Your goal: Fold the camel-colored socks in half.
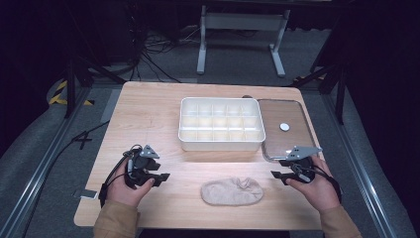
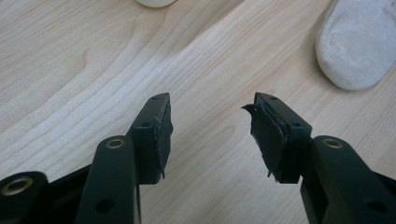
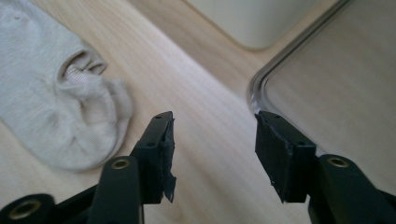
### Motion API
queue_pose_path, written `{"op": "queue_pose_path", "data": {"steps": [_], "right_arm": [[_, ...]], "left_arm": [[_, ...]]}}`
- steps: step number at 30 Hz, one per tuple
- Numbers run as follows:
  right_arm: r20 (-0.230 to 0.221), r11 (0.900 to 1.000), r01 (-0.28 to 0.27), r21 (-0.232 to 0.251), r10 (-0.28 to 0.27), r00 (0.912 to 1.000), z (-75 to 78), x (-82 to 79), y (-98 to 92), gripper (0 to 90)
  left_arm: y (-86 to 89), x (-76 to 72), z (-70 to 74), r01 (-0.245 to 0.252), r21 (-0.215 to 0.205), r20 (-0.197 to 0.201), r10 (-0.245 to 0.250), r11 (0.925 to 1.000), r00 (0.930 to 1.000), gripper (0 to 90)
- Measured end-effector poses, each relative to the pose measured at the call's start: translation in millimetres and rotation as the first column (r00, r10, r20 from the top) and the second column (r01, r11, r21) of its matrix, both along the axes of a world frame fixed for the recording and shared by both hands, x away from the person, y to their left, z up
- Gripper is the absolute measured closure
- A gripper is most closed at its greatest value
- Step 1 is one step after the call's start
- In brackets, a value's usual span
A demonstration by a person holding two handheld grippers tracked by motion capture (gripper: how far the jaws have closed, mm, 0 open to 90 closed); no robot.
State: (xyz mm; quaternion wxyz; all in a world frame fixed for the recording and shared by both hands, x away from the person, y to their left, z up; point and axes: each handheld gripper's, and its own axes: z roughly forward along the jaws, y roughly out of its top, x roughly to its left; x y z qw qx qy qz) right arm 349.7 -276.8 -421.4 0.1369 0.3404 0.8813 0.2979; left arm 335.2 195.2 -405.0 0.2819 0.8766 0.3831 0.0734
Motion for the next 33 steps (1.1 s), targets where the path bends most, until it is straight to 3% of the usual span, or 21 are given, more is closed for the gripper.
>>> {"op": "queue_pose_path", "data": {"steps": [1, 8, 10, 13, 18, 25, 33], "right_arm": [[-0.020, 1.000, 0.001, 0.009, -0.001, 0.9998, -0.3, -0.4, 0.3, 49.7], [-0.013, 1.000, -0.026, -0.003, 0.026, 0.9996, 0.3, -0.7, -0.4, 58.8], [-0.028, 0.999, -0.037, 0.039, 0.039, 0.9989, -1.4, -1.5, -0.5, 60.9], [-0.031, 0.996, -0.061, 0.060, 0.063, 0.9975, -0.8, -3.3, 1.2, 64.0], [-0.046, 0.997, -0.061, 0.054, 0.064, 0.9969, 2.4, -6.7, 5.8, 67.3], [-0.030, 0.996, -0.071, 0.060, 0.073, 0.9969, 5.1, -8.8, 9.4, 69.9], [-0.061, 0.989, -0.130, 0.077, 0.135, 0.9890, 5.8, -13.2, 22.1, 70.5]], "left_arm": [[0.0, 0.0, 0.0, 0.000, 0.000, 0.000, 0.000, 1.0000, 1.0000, 48.4], [-5.5, -3.2, 6.9, 0.018, 0.003, 0.025, -0.018, 0.9998, 0.9995, 47.8], [-7.1, -3.7, 6.9, 0.018, -0.014, 0.021, -0.017, 0.9998, 0.9996, 47.8], [-9.2, -3.0, 8.6, 0.047, 0.002, 0.022, -0.047, 0.9989, 0.9987, 47.8], [-17.2, -5.3, 12.2, 0.082, 0.012, 0.006, -0.082, 0.9965, 0.9966, 47.0], [-23.3, -7.1, 14.1, 0.100, 0.011, 0.001, -0.100, 0.9949, 0.9949, 47.6], [-30.6, -11.3, 19.7, 0.129, -0.008, -0.006, -0.129, 0.9916, 0.9916, 47.9]]}}
